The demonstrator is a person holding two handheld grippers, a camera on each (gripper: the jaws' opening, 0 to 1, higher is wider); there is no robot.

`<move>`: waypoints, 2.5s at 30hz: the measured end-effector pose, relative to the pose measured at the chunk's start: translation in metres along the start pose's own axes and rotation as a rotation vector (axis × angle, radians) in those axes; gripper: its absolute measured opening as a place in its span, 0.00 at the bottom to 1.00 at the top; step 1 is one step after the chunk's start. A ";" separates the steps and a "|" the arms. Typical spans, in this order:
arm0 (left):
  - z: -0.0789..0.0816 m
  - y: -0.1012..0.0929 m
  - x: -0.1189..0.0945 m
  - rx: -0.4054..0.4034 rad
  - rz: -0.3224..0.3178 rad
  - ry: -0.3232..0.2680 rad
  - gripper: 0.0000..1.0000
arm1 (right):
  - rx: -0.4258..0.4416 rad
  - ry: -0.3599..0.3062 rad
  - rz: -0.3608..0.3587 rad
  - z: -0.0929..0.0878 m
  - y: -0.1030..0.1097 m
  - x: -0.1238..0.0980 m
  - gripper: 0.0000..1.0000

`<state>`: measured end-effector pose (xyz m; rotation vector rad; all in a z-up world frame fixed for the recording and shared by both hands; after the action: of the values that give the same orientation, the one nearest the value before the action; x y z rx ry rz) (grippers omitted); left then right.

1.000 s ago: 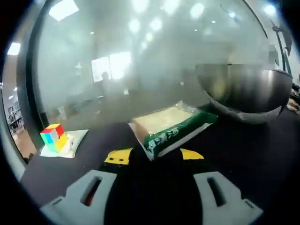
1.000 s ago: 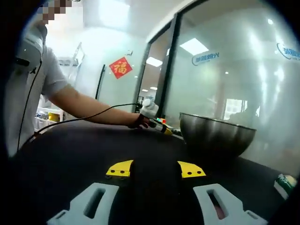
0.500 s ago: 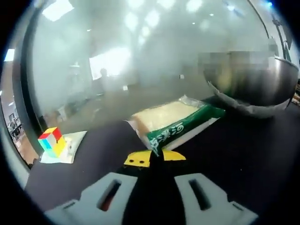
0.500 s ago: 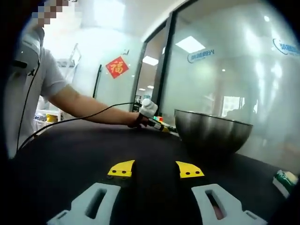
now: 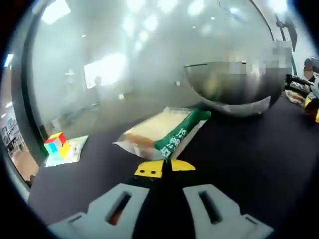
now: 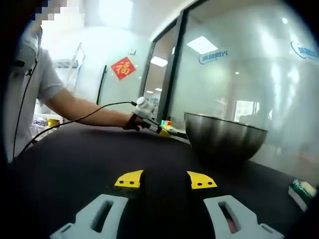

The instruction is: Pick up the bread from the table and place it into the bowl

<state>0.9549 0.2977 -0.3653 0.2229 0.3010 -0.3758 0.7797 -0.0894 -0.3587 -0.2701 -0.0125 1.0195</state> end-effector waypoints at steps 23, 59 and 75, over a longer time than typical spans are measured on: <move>-0.046 -0.185 -0.195 0.360 -0.598 -0.108 0.00 | -0.060 -0.043 0.255 0.018 0.051 0.000 0.79; -0.054 -0.260 -0.255 0.464 -0.934 -0.190 0.00 | -0.042 0.110 0.617 0.018 0.140 0.028 0.88; -0.054 -0.246 -0.240 0.398 -0.852 -0.202 0.00 | -0.051 0.168 0.529 0.010 0.125 0.032 0.65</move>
<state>0.6320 0.1674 -0.3758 0.4407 0.1032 -1.2986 0.6898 0.0012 -0.3812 -0.4169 0.1942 1.5198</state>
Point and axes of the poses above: the point that each gripper's makers call its tool centre point, and the gripper's own axes: x roughly forward along the fingers, y roughly to its left, z roughly out of its top, the point moved 7 cm from there along -x, roughly backward along the fingers, and after that the axes turned 1 degree about -x, right-handed, at the moved point
